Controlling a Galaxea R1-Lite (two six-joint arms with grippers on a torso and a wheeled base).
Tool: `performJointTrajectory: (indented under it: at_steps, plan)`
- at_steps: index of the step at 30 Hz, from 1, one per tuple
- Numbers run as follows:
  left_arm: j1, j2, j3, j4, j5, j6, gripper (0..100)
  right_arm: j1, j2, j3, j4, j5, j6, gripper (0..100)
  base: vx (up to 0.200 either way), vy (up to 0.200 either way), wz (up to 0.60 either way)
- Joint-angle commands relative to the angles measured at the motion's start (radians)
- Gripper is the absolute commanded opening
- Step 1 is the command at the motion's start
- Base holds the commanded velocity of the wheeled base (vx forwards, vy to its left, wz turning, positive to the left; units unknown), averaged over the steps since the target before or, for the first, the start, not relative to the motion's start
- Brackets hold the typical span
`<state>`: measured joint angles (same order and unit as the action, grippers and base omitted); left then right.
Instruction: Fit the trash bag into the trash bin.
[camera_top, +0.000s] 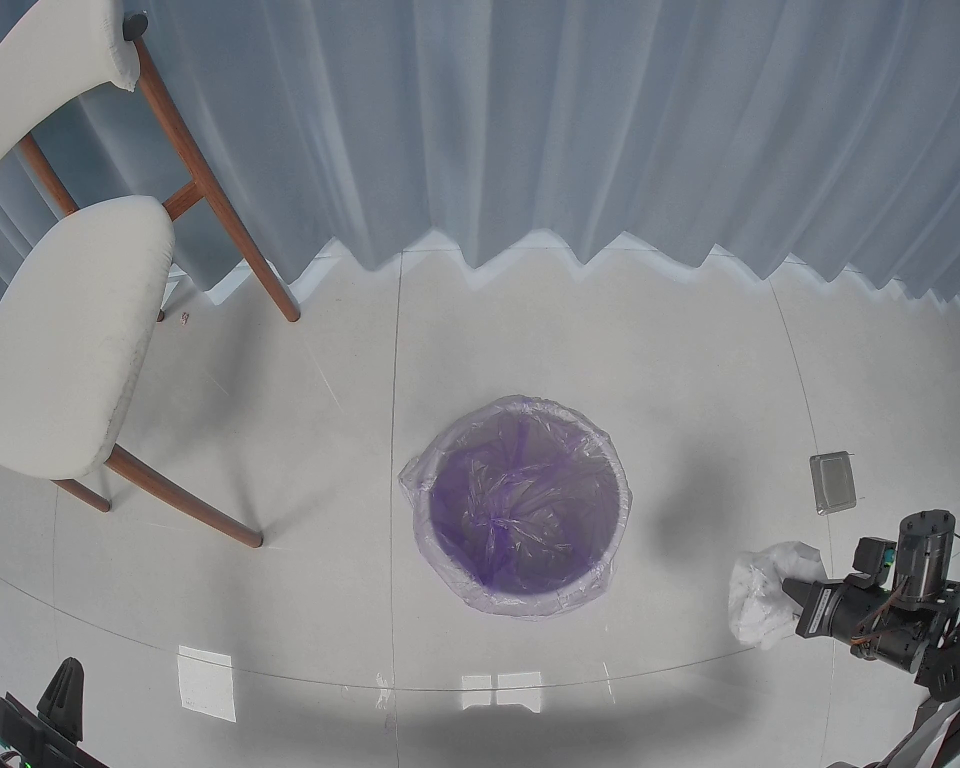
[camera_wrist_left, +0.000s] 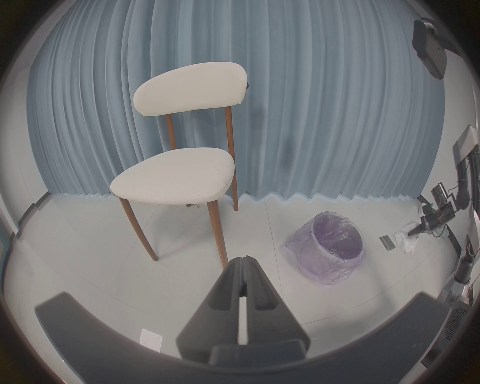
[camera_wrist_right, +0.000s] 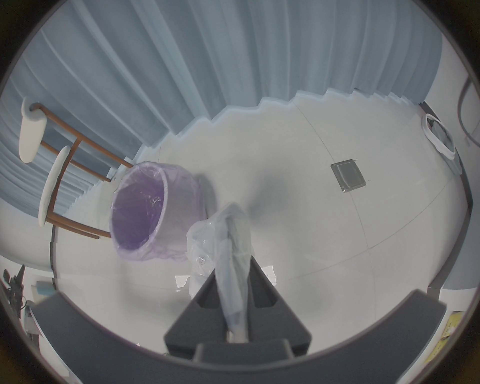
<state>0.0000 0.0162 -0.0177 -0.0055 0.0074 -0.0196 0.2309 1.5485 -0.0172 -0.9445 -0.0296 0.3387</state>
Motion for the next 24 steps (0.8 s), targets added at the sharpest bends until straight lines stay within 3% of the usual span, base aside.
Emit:
performJointTrajectory:
  at_steps: [1, 5, 19, 24]
  plan:
    - [0.000, -0.016, 0.016, -0.001, 0.000, 0.000, 0, 0.077, -0.372, 0.017, 0.288, 0.002, -0.009, 0, 0.000, 0.000, 0.00]
    - [0.000, -0.016, 0.016, -0.001, 0.000, 0.000, 0, 0.102, -0.544, 0.017, 0.458, 0.003, -0.015, 0, 0.000, 0.000, 0.00]
    - [0.000, -0.016, 0.016, -0.001, 0.000, 0.000, 0, 0.111, -0.943, 0.017, 0.808, 0.007, -0.056, 0, 0.000, 0.000, 0.00]
    - [0.000, -0.016, 0.016, -0.001, 0.000, 0.000, 0, 0.186, -1.025, 0.008, 0.875, 0.013, -0.055, 0, 0.000, 0.000, 0.00]
